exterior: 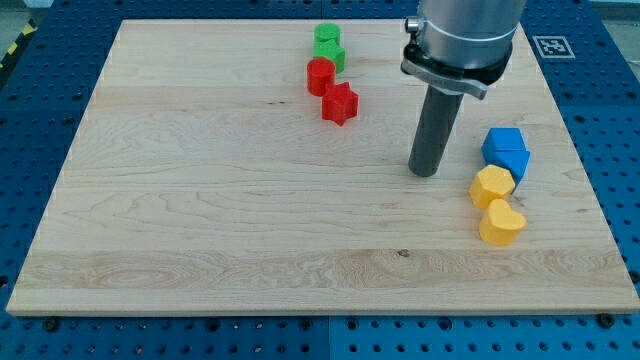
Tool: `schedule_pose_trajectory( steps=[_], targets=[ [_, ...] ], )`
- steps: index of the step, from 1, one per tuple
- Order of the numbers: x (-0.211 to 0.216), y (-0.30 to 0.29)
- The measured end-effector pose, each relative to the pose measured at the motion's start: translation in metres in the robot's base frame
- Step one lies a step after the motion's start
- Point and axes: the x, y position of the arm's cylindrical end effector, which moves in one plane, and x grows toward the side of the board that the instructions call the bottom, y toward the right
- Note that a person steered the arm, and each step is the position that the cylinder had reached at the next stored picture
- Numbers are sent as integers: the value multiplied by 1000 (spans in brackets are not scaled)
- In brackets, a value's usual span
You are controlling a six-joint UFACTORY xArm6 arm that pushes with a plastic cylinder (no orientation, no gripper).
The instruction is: Move the yellow hexagon diagonal to the yellow heart
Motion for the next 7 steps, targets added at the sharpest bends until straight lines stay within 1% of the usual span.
schedule_pose_trajectory(
  steps=[2, 3, 4, 6, 7],
  targets=[
    [0, 32],
    [0, 38],
    [1, 38],
    [25, 38],
    [27, 39]
  ],
)
